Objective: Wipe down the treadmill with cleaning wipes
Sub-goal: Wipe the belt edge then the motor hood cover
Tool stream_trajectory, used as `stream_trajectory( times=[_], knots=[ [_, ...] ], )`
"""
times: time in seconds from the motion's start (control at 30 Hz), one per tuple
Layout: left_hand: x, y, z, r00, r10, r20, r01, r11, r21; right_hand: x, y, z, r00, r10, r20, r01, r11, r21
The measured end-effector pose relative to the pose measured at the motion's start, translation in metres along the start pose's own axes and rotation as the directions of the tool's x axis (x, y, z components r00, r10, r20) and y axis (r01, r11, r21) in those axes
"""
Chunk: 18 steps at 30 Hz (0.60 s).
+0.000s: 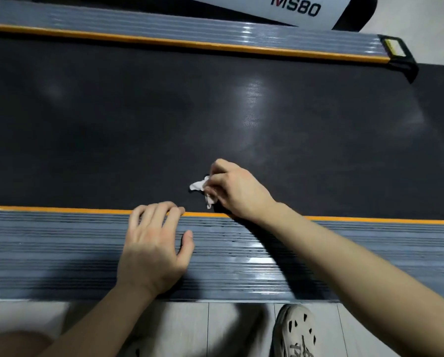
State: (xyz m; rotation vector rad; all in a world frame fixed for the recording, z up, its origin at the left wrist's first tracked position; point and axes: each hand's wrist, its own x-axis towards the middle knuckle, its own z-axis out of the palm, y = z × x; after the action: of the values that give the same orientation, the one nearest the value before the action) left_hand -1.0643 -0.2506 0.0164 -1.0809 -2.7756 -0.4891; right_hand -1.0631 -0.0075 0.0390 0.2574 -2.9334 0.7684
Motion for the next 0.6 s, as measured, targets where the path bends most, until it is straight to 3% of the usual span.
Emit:
stream_trajectory(
  times=[0.1, 0.17, 0.2, 0.23, 0.27, 0.3, 0.33, 0.4, 0.43, 0.5, 0.57, 0.6],
  knots=[
    [0.001, 0.0, -0.001, 1.0, -0.009, 0.003, 0.009, 0.999, -0.054, 0.01, 0.031, -0.009, 0.999, -0.033, 0.017, 0.035, 0.994, -0.1],
    [0.002, 0.0, -0.001, 1.0, -0.012, 0.017, 0.014, 0.997, -0.077, 0.027, 0.087, -0.031, 0.983, 0.123, -0.135, -0.15, 0.965, -0.216],
    [0.001, -0.001, -0.001, 1.0, -0.014, 0.022, 0.016, 0.996, -0.084, 0.034, 0.115, -0.047, 0.912, 0.297, -0.284, -0.372, 0.89, -0.264],
    [0.0, -0.002, -0.001, 1.0, -0.014, 0.028, 0.016, 0.996, -0.089, 0.036, 0.135, -0.064, 0.769, 0.488, -0.412, -0.601, 0.771, -0.209],
    [-0.001, -0.003, -0.001, 0.999, -0.014, 0.03, 0.017, 0.996, -0.093, 0.039, 0.144, -0.073, 0.652, 0.607, -0.453, -0.714, 0.694, -0.098],
    [0.0, -0.003, -0.002, 0.999, -0.016, 0.033, 0.019, 0.995, -0.096, 0.044, 0.137, -0.072, 0.651, 0.625, -0.43, -0.722, 0.686, -0.096],
    [0.0, -0.003, -0.002, 0.999, -0.016, 0.036, 0.02, 0.995, -0.1, 0.048, 0.113, -0.067, 0.735, 0.574, -0.361, -0.648, 0.751, -0.124],
    [0.0, -0.002, -0.002, 0.999, -0.022, 0.033, 0.025, 0.995, -0.101, 0.043, 0.041, -0.034, 0.958, 0.26, -0.118, -0.272, 0.957, -0.1],
    [0.001, -0.001, -0.001, 0.999, -0.025, 0.029, 0.028, 0.995, -0.1, 0.032, 0.013, -0.016, 0.997, 0.079, 0.027, -0.078, 0.997, -0.022],
    [0.002, -0.001, -0.001, 0.999, -0.026, 0.025, 0.028, 0.995, -0.095, 0.02, -0.003, -0.006, 0.976, -0.148, 0.158, 0.141, 0.988, 0.056],
    [0.001, -0.002, -0.002, 0.999, -0.024, 0.035, 0.026, 0.996, -0.087, 0.034, 0.041, -0.023, 0.994, -0.093, 0.062, 0.098, 0.992, -0.075],
    [0.001, -0.002, -0.002, 0.999, -0.024, 0.04, 0.027, 0.996, -0.081, 0.047, 0.072, -0.037, 0.998, 0.039, -0.056, -0.048, 0.986, -0.158]
  ],
)
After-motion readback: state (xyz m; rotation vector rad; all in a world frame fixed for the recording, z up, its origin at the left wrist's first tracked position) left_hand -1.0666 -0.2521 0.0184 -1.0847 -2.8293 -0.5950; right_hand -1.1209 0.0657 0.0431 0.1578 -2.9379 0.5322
